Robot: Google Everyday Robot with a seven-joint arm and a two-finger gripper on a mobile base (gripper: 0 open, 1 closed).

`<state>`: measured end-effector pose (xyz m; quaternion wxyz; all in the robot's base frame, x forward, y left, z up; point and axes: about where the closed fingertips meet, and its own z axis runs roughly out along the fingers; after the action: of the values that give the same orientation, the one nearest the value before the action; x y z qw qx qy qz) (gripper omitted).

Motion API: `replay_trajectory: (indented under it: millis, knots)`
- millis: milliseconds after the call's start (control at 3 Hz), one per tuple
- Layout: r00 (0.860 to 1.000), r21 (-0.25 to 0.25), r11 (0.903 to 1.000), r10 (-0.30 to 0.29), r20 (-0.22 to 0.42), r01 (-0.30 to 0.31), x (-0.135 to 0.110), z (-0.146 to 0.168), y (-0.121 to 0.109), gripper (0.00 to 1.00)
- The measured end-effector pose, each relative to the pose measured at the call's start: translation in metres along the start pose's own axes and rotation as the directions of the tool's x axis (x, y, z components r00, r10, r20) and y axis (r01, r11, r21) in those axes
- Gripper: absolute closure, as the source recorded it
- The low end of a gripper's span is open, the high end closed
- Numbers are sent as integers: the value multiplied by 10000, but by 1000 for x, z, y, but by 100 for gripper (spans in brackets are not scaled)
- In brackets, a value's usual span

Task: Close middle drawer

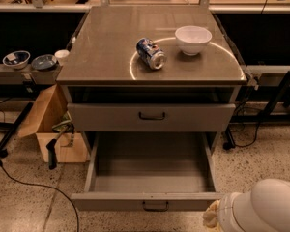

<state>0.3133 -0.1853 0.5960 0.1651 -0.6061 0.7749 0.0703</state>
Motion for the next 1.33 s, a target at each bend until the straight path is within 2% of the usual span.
replay_trajectory:
  millis: [667,1000,1333]
  knots:
    - [9969,-216,9967,790,64,-788,17,56,14,100]
    - [9985,-711,9966,437,331,-413,13,85,20,100]
    - [9966,-1515,9862,-583,589,666,5,116,27,100]
